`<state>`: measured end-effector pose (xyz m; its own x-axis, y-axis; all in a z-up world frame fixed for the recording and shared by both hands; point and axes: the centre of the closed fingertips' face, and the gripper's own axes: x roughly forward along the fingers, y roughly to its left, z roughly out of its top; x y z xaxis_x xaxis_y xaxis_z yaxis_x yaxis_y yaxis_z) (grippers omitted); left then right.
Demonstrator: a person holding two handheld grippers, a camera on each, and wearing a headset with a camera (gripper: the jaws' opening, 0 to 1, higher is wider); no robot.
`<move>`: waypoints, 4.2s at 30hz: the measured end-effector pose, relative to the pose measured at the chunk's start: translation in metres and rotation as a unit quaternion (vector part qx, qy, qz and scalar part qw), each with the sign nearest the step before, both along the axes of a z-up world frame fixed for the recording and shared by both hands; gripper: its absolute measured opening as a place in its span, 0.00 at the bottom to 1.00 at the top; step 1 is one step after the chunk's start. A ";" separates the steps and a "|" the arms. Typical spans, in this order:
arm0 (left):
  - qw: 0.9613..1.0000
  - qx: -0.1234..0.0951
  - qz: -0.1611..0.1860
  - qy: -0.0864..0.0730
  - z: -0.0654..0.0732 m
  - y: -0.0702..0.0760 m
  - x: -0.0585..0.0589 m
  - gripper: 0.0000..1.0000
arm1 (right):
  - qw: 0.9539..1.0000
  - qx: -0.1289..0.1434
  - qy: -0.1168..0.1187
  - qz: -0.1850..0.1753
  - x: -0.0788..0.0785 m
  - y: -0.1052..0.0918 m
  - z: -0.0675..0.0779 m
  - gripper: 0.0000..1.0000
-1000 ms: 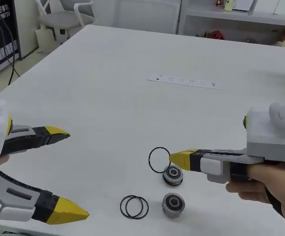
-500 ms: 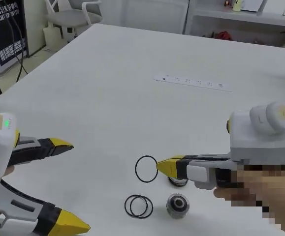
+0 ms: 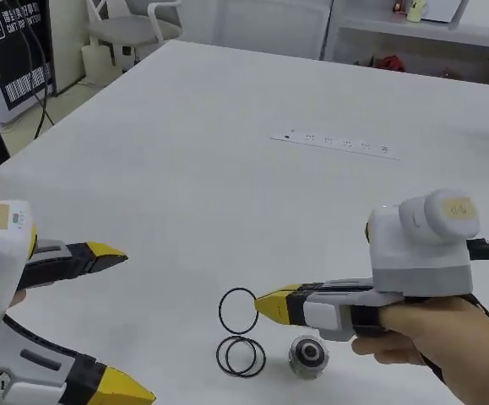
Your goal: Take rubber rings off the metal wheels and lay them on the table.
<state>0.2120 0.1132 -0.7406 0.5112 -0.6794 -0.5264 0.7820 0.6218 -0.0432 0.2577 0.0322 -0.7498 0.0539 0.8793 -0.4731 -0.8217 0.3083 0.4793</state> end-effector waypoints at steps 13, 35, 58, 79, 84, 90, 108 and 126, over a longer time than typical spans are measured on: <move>1.000 -0.004 -0.001 0.001 -0.001 -0.002 0.000 1.00 | 0.999 -0.034 0.015 0.009 -0.005 0.002 -0.027 0.00; 1.000 -0.001 0.010 -0.012 0.006 0.005 0.004 1.00 | 0.996 -0.091 -0.006 -0.008 0.007 -0.007 -0.054 0.00; 0.999 0.009 0.008 -0.030 0.024 0.007 0.015 0.98 | 0.994 -0.071 -0.064 -0.059 0.034 -0.048 -0.018 0.06; 0.996 -0.005 -0.047 -0.078 0.068 -0.026 0.060 0.92 | 0.985 -0.052 -0.085 -0.142 0.050 -0.109 0.000 0.13; 0.994 -0.010 -0.062 -0.085 0.072 -0.038 0.067 0.90 | 0.984 -0.053 -0.089 -0.144 0.050 -0.113 0.000 0.15; 0.993 -0.013 -0.074 -0.095 0.076 -0.049 0.076 0.86 | 0.984 -0.054 -0.094 -0.143 0.047 -0.113 -0.001 0.16; 0.987 -0.016 -0.123 -0.102 0.065 -0.089 0.085 0.68 | 0.984 -0.051 -0.080 -0.152 0.049 -0.113 -0.009 0.17; 0.989 -0.039 -0.118 -0.080 0.045 -0.117 0.101 0.53 | 0.985 -0.067 -0.081 -0.134 0.055 -0.109 -0.026 0.16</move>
